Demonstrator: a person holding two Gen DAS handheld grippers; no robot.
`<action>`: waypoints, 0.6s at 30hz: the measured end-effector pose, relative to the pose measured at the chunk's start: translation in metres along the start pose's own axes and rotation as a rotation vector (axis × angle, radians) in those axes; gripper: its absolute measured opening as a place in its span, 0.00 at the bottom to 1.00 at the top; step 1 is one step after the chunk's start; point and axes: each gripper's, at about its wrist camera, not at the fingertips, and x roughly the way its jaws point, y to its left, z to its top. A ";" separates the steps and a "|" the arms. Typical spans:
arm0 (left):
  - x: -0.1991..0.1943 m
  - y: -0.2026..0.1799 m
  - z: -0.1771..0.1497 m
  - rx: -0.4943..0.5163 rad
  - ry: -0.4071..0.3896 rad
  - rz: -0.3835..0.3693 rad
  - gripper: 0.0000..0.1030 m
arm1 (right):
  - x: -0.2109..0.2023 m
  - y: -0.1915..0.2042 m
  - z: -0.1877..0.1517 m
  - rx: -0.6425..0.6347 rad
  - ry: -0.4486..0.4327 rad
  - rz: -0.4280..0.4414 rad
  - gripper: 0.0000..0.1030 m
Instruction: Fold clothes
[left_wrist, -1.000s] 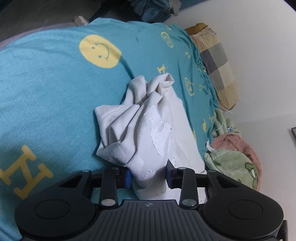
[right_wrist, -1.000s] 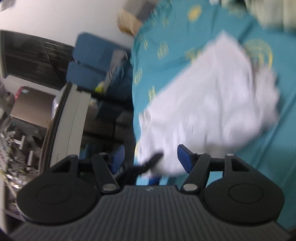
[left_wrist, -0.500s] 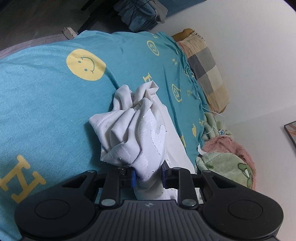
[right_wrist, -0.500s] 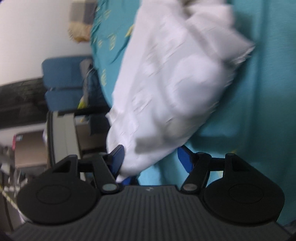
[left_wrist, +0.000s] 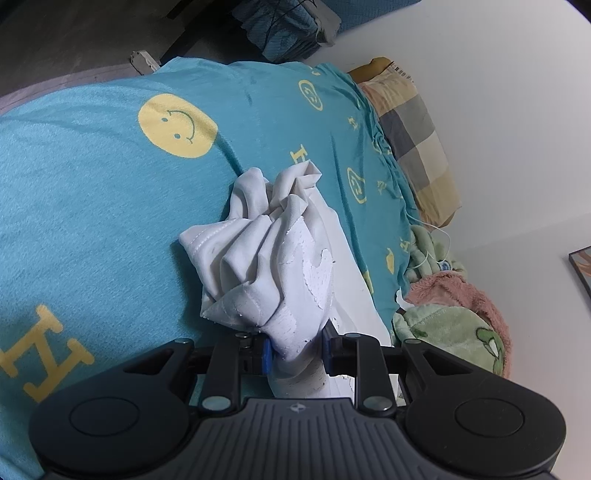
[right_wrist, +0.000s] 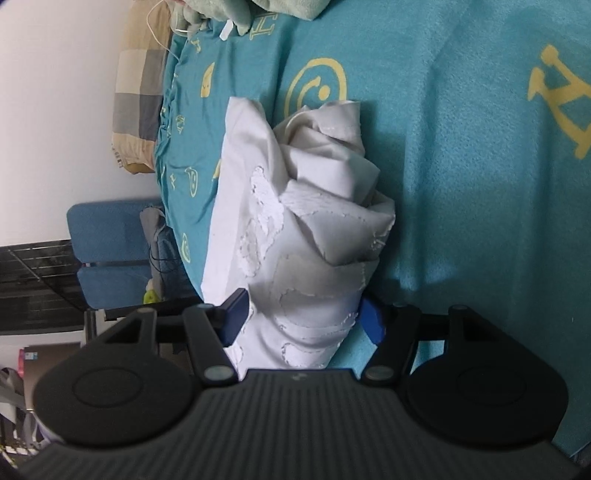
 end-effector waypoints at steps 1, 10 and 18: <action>0.000 0.000 0.000 0.000 0.000 0.001 0.25 | 0.000 0.000 -0.001 -0.004 -0.005 -0.002 0.61; 0.004 0.000 0.000 0.005 -0.002 0.006 0.25 | -0.002 0.005 -0.001 -0.049 -0.029 -0.016 0.40; 0.004 -0.003 0.002 0.011 -0.002 -0.002 0.25 | -0.010 0.018 0.000 -0.124 -0.056 0.000 0.29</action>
